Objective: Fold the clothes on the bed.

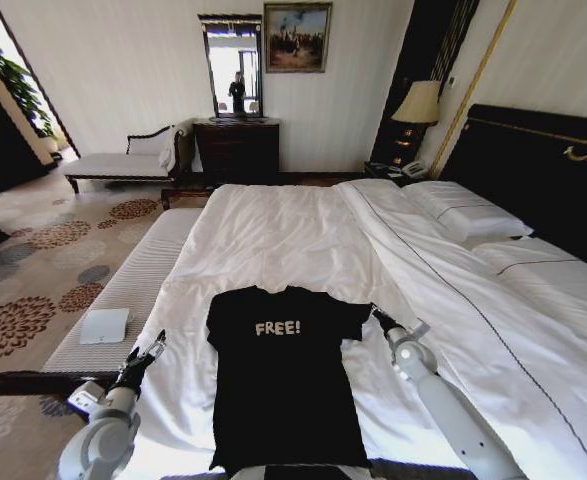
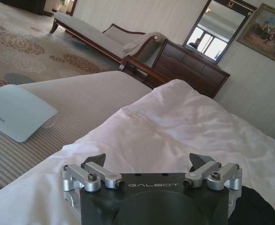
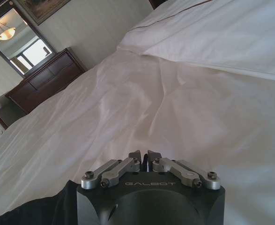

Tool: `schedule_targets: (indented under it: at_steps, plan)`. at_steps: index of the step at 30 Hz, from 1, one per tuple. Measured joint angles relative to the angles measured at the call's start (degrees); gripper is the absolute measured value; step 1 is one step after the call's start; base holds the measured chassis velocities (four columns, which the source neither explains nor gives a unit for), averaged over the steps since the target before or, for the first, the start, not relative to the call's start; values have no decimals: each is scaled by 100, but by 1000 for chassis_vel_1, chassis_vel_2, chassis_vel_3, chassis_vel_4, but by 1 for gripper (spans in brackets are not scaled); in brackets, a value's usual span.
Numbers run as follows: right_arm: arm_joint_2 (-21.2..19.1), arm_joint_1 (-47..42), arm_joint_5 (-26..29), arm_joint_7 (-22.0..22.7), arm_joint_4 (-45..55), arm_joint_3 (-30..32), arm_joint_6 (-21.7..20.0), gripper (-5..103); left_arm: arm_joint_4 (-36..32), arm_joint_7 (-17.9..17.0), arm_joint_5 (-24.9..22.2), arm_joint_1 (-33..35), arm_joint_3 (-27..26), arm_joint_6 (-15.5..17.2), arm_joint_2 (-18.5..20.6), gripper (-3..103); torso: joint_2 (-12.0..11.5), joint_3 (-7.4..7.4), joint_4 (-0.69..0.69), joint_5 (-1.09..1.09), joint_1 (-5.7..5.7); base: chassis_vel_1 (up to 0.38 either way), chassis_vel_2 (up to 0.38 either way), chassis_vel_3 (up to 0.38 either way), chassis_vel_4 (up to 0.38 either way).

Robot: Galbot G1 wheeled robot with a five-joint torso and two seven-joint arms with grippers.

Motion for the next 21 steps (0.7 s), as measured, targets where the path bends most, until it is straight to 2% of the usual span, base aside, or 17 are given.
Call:
schedule_targets:
  at_steps: [3, 4, 7, 9, 12, 13, 14, 16, 17, 18, 19, 21]
  plan:
    - [-45, -507, 64, 417, 716, 183, -118, 21, 0, -4, 7, -6, 3, 0, -10, 100, 0, 0, 1, -1, 0, 0, 0, 0, 0]
    - [-45, -507, 64, 417, 716, 183, -118, 21, 0, -4, 7, -6, 3, 0, -10, 100, 0, 0, 1, -1, 0, 0, 0, 0, 0]
    - [-228, -1379, 465, 1013, 1928, 430, -560, 37, 14, -6, 8, -3, -9, 0, -8, 100, 0, -1, -2, -1, -1, 0, 0, 0, 0]
    - [-287, -1525, 574, 1166, 2129, 471, -707, 37, 18, -6, 10, -3, -9, 0, -7, 100, 1, -1, -2, -1, -1, 0, 0, 0, 0]
    - [-629, -2036, 1036, 1679, 2837, 572, -1445, 54, 16, -6, 31, -7, 1, 0, -21, 100, 1, -1, -1, -2, -2, 0, 0, 0, 0]
    - [-731, -2150, 1131, 1750, 2976, 578, -1645, 60, 12, -6, 41, -10, 11, 0, -39, 100, 1, 0, -1, -2, -1, 0, 0, 0, 0]
    - [-731, -2150, 1131, 1750, 2976, 578, -1645, 60, 12, -6, 41, -10, 11, 0, -39, 100, 1, 0, -1, -2, -1, 0, 0, 0, 0]
    - [-862, -2306, 1339, 1836, 3171, 535, -2024, 70, 10, -6, 68, -15, 32, 0, -85, 100, 1, 0, 0, -2, -1, 0, 0, 0, 0]
    - [-880, -2356, 1416, 1872, 3231, 473, -2171, 70, 10, -5, 76, -11, 35, 0, -103, 100, 1, 0, 0, -2, -1, 0, 0, 0, 0]
    - [-879, -2392, 1446, 1887, 3269, 396, -2279, 76, 10, -2, 80, 2, 35, 0, -114, 100, 1, 0, 0, 0, -1, 0, 0, 0, 0]
    - [-879, -2392, 1446, 1887, 3269, 396, -2279, 76, 10, -2, 80, 2, 35, 0, -114, 100, 1, 0, 0, 0, -1, 0, 0, 0, 0]
    - [-824, -2412, 1389, 1890, 3311, 165, -2425, 86, 22, 16, 80, 34, 13, -18, -117, 100, 1, 0, 0, -2, -1, 0, 0, 0, 0]
